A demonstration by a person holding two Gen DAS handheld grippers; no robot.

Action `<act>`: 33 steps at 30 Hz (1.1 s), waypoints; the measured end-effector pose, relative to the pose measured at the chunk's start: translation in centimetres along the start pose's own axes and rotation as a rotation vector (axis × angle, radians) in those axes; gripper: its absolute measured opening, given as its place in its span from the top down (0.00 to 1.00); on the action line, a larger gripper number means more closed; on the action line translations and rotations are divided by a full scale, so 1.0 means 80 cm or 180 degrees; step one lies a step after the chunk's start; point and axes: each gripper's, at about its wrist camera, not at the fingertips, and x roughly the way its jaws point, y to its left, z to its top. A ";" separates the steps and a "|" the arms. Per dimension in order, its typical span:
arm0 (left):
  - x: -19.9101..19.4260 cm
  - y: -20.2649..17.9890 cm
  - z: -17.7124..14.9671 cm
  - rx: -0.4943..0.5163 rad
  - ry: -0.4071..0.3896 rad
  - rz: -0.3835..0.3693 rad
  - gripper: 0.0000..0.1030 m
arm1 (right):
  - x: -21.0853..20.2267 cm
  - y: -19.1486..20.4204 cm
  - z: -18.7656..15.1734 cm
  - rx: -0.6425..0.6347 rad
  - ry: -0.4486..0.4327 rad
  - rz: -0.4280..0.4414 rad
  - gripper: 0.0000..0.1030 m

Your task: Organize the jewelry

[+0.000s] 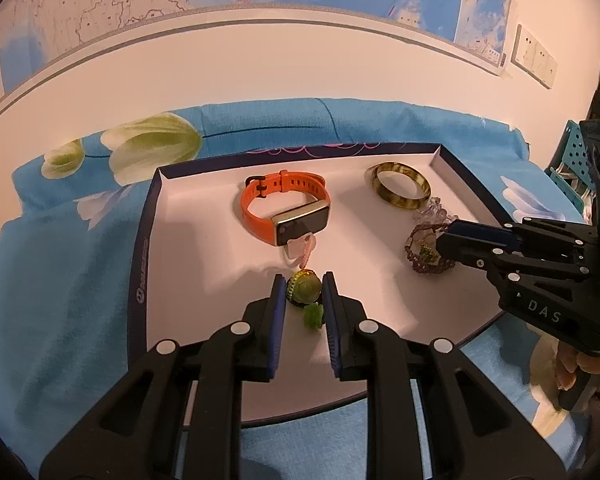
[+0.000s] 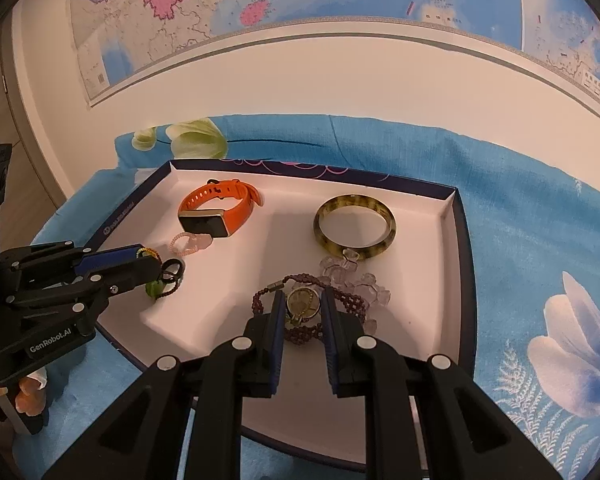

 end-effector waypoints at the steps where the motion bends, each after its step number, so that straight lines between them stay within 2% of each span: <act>1: 0.001 0.000 0.000 0.0002 0.0006 0.0004 0.81 | 0.000 0.000 0.000 -0.0001 0.0003 -0.0002 0.84; 3: 0.003 0.000 -0.001 -0.0004 0.0012 0.0027 0.80 | 0.001 0.000 0.000 0.0012 0.0003 -0.0012 0.84; 6: 0.004 0.002 -0.002 -0.0023 0.0027 0.0037 0.70 | -0.001 0.000 -0.001 0.0022 -0.0009 -0.0019 0.83; 9: 0.000 0.005 -0.003 -0.0040 -0.0001 0.0039 0.63 | -0.007 0.000 -0.001 0.0032 -0.0066 -0.0021 0.72; 11: -0.007 0.004 -0.003 -0.0030 -0.0054 0.0054 0.58 | -0.012 -0.001 -0.001 0.0056 -0.0104 -0.0010 0.71; 13: -0.015 0.003 -0.004 -0.0017 -0.0113 0.0069 0.46 | -0.019 -0.002 -0.002 0.0078 -0.0159 -0.0004 0.64; 15: -0.027 0.001 -0.005 0.0003 -0.0208 0.0084 0.38 | -0.028 -0.003 -0.003 0.0098 -0.0232 0.0006 0.54; 16: -0.033 0.000 -0.004 0.0009 -0.0243 0.0088 0.30 | -0.035 -0.002 -0.004 0.0103 -0.0276 0.0023 0.51; 18: -0.049 -0.002 -0.005 0.0015 -0.0364 0.0094 0.23 | -0.048 -0.001 -0.007 0.0106 -0.0375 0.0045 0.37; 20: -0.067 -0.005 -0.007 0.0050 -0.0485 0.0127 0.13 | -0.061 0.002 -0.010 0.0093 -0.0458 0.0083 0.33; 21: -0.080 -0.006 -0.009 0.0051 -0.0576 0.0156 0.05 | -0.071 0.005 -0.012 0.0084 -0.0534 0.0098 0.28; 22: -0.092 -0.007 -0.012 0.0048 -0.0682 0.0185 0.05 | -0.078 0.007 -0.014 0.0083 -0.0590 0.0108 0.23; 24: -0.116 -0.010 -0.018 0.0077 -0.0830 0.0210 0.05 | -0.097 0.010 -0.020 0.0103 -0.0767 0.0117 0.07; 25: -0.125 -0.011 -0.021 0.0067 -0.0882 0.0227 0.05 | -0.110 0.013 -0.026 0.0110 -0.0893 0.0143 0.07; 29: -0.161 -0.014 -0.040 -0.0003 -0.1127 0.0345 0.05 | -0.145 0.020 -0.044 0.0212 -0.1105 0.0096 0.07; 33: -0.199 -0.024 -0.057 -0.0003 -0.1382 0.0389 0.05 | -0.177 0.034 -0.063 0.0211 -0.1306 -0.0115 0.07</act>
